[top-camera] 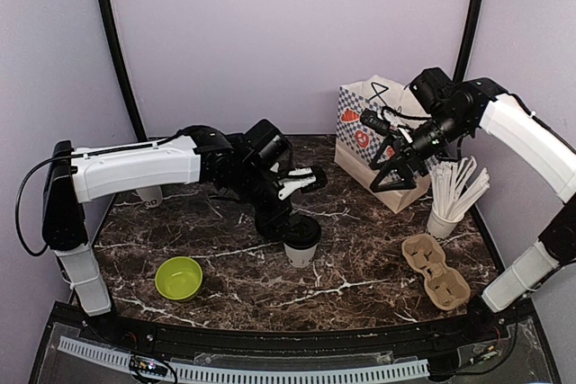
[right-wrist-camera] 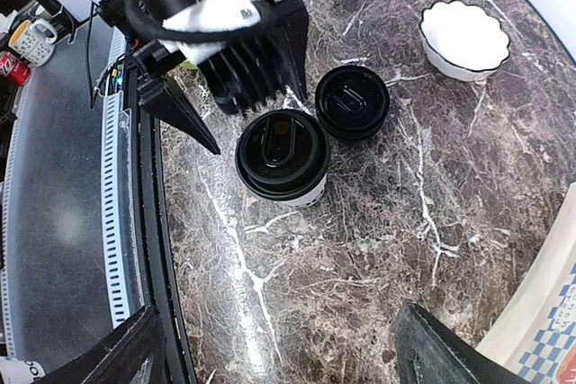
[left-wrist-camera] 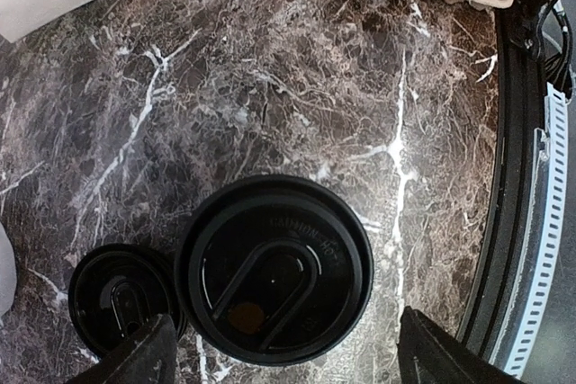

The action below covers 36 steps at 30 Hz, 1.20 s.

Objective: Pack the takeout coffee

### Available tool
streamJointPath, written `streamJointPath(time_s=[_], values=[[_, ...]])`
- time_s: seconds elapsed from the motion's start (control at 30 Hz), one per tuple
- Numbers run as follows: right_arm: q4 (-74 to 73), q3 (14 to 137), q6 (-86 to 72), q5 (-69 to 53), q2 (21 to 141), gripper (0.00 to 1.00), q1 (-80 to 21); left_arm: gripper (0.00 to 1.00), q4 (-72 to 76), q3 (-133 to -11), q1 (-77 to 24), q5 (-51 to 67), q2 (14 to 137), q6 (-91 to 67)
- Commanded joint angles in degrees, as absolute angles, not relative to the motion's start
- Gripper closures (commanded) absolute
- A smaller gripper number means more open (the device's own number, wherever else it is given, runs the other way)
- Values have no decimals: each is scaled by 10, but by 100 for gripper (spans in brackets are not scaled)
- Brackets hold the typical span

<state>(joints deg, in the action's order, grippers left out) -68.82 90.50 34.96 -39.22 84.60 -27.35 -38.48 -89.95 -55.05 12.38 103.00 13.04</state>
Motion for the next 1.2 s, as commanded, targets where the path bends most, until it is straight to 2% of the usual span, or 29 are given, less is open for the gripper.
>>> streamJointPath(time_s=[0.0, 0.47, 0.6, 0.7, 0.77, 0.97, 1.17], values=[[-696, 914, 364, -407, 862, 12, -271, 13, -406, -919, -554, 133, 1029, 163], [-704, 914, 374, -419, 878, 12, -271, 14, -403, -943, -554, 119, 1086, 171], [-700, 905, 374, -417, 873, 13, -271, 19, -398, -950, -554, 114, 1096, 169], [-698, 900, 373, -414, 871, 13, -271, 29, -397, -953, -554, 104, 1099, 168], [-696, 897, 373, -413, 869, 13, -271, 32, -401, -956, -554, 103, 1100, 169], [-694, 896, 373, -411, 866, 13, -271, 37, -430, -978, -554, 118, 1080, 152], [-689, 894, 368, -406, 864, 13, -271, 38, -454, -988, -543, 82, 1018, 117]])
